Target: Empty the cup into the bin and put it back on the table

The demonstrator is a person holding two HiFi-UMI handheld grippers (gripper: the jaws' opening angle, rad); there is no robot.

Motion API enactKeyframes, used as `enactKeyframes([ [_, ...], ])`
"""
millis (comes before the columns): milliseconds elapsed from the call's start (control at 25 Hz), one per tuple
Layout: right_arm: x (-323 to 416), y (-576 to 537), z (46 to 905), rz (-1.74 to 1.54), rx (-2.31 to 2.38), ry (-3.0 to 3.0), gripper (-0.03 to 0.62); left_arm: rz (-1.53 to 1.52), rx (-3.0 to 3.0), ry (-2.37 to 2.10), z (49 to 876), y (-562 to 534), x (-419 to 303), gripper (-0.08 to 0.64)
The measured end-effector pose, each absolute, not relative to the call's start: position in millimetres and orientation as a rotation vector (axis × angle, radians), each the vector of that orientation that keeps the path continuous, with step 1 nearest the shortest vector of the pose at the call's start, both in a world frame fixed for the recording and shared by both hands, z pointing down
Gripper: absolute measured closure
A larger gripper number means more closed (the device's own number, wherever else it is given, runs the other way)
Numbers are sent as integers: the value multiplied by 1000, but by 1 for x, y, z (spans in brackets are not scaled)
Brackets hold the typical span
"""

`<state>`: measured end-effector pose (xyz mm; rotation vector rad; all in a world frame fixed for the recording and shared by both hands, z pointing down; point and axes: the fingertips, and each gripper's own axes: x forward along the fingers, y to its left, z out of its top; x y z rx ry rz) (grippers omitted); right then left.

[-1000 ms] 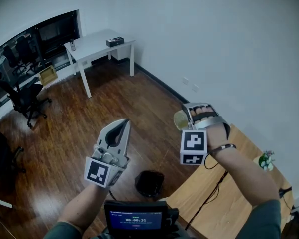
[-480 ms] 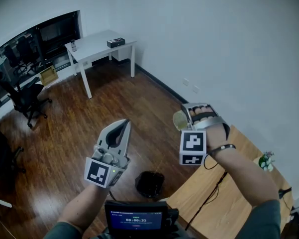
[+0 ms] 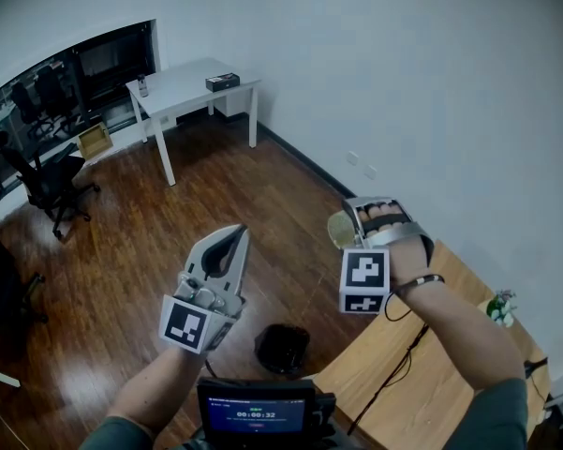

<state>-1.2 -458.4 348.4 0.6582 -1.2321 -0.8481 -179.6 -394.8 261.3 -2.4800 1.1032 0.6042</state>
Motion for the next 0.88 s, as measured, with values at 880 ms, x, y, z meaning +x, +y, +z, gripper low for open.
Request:
enactKeyframes([
  [880,-6,-456,340,-880,644,-1201,195,625,-2432,1107,255,-392,-185,569],
])
